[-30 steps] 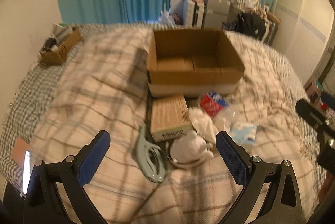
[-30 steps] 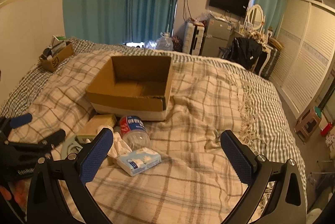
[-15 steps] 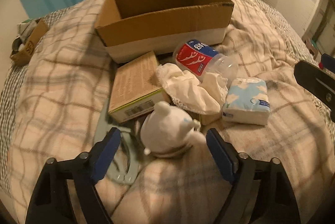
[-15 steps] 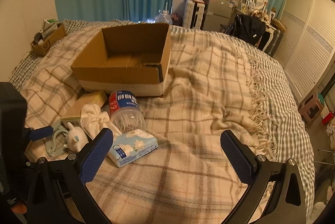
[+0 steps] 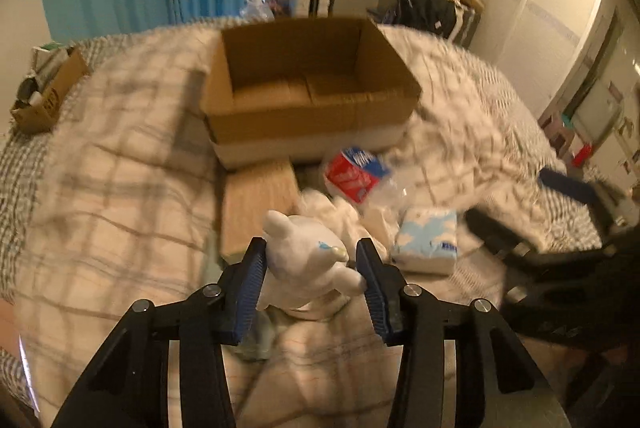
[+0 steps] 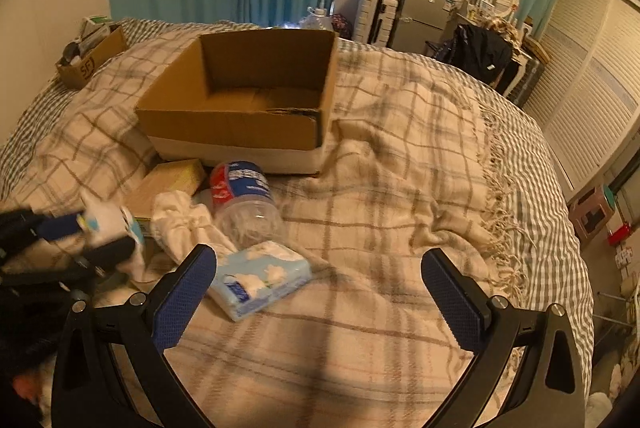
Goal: Organize objects
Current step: 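Grasp the white plush toy with the left tool while the right tool grasps the white cloth, then carry both held items over the cardboard box and open both tools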
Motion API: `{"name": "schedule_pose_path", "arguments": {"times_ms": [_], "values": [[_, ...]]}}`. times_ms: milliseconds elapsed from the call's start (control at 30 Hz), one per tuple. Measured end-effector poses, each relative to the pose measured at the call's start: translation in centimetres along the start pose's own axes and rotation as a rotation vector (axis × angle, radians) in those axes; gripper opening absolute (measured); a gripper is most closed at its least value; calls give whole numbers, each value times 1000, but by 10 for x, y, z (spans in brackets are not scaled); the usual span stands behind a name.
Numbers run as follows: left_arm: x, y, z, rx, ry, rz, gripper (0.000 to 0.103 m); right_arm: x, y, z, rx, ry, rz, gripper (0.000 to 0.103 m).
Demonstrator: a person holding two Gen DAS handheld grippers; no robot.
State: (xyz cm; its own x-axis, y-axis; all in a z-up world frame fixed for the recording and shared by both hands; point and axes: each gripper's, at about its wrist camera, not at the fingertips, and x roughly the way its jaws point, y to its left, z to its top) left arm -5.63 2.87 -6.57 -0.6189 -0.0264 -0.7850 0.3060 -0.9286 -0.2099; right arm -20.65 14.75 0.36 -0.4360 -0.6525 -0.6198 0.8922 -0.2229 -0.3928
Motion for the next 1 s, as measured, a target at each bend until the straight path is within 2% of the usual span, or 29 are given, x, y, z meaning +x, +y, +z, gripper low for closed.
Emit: {"name": "schedule_pose_path", "arguments": {"times_ms": [100, 233, 333, 400, 433, 467, 500, 600, 767, 933, 1000], "values": [[-10, 18, 7, -33, -14, 20, 42, 4, 19, 8, -39, 11, 61, 102], [-8, 44, 5, -82, 6, 58, 42, 30, 46, 12, -97, 101, 107, 102], [-3, 57, -2, -105, 31, 61, 42, 50, 61, 11, -124, 173, 131, 88], [1, 63, -7, -115, 47, 58, 42, 59, 66, 9, -129, 199, 159, 76], [3, 64, -8, -223, 15, 95, 42, 64, 69, 8, -135, 220, 174, 67], [4, 67, -10, -229, 18, 89, 42, 68, 72, 7, -144, 239, 180, 53], [5, 67, -12, -232, 19, 88, 42, 72, 75, 6, -152, 247, 179, 33], [2, 69, -13, -231, 16, 91, 42, 71, 79, 7, -161, 240, 187, 8], [-13, 70, -12, -234, -14, 96, 42, 41, 71, 15, -131, 157, 196, 4], [-31, 69, -6, -261, -41, 49, 42, 0, 63, 28, -142, 70, 192, 4], [-39, 67, 0, -254, -58, 54, 42, -19, 58, 34, -142, 30, 192, 4]]}}
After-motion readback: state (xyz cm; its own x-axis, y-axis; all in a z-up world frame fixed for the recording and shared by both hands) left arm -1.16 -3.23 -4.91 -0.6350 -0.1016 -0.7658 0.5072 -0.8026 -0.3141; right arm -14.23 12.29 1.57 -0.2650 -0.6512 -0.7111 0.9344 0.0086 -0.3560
